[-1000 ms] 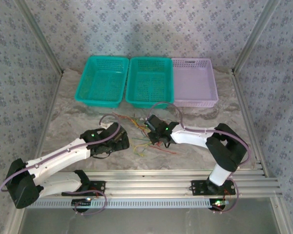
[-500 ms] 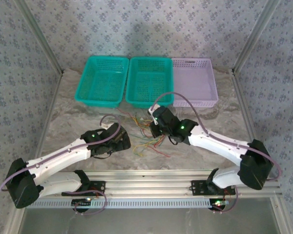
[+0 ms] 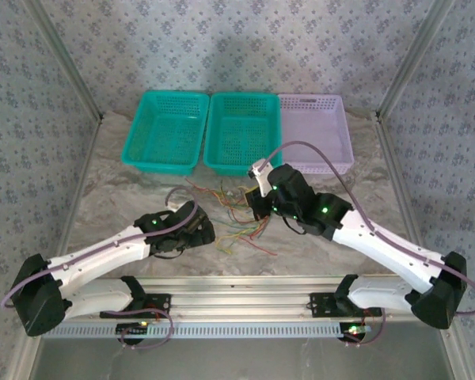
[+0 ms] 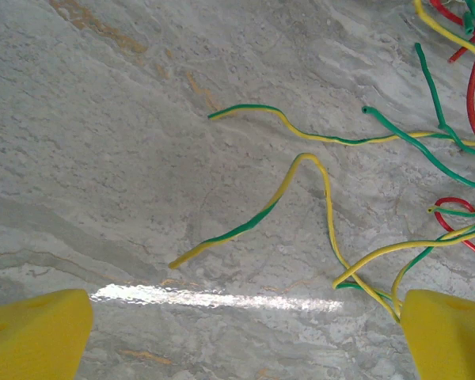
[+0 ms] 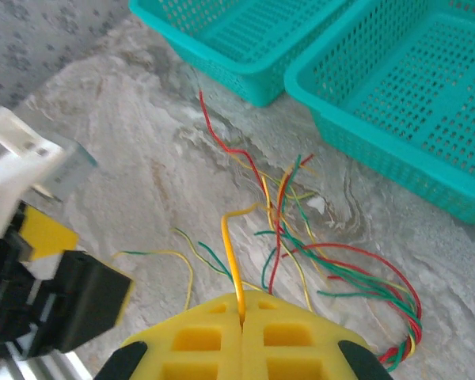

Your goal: Untangle the cables

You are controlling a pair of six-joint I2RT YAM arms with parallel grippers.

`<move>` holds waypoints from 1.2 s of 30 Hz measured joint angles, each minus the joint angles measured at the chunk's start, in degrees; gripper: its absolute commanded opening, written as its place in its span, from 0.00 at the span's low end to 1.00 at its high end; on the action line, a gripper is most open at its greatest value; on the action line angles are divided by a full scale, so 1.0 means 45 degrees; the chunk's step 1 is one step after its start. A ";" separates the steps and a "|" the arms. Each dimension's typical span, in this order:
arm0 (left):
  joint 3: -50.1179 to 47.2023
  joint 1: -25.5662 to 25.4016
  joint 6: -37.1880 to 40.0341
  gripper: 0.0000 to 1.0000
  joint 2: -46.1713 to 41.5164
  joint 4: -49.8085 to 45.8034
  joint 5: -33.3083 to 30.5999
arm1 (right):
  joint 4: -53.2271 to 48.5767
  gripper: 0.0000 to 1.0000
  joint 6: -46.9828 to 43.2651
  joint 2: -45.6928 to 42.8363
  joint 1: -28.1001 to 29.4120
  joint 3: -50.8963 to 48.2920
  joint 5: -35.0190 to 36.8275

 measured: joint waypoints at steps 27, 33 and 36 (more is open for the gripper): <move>-0.0515 0.0000 -0.0102 1.00 0.0500 0.1365 0.0374 | -0.3725 0.00 0.0078 0.0408 -0.0097 0.6193 -0.1642; -0.0520 -0.0223 -0.0228 1.00 0.0758 0.2069 0.0597 | -0.4095 0.00 -0.0131 0.0947 -0.0520 0.6611 -0.2079; -0.0476 -0.0534 -0.0219 1.00 0.0811 0.2312 0.0593 | -0.4124 0.00 -0.0170 0.1282 -0.0952 0.6727 -0.2361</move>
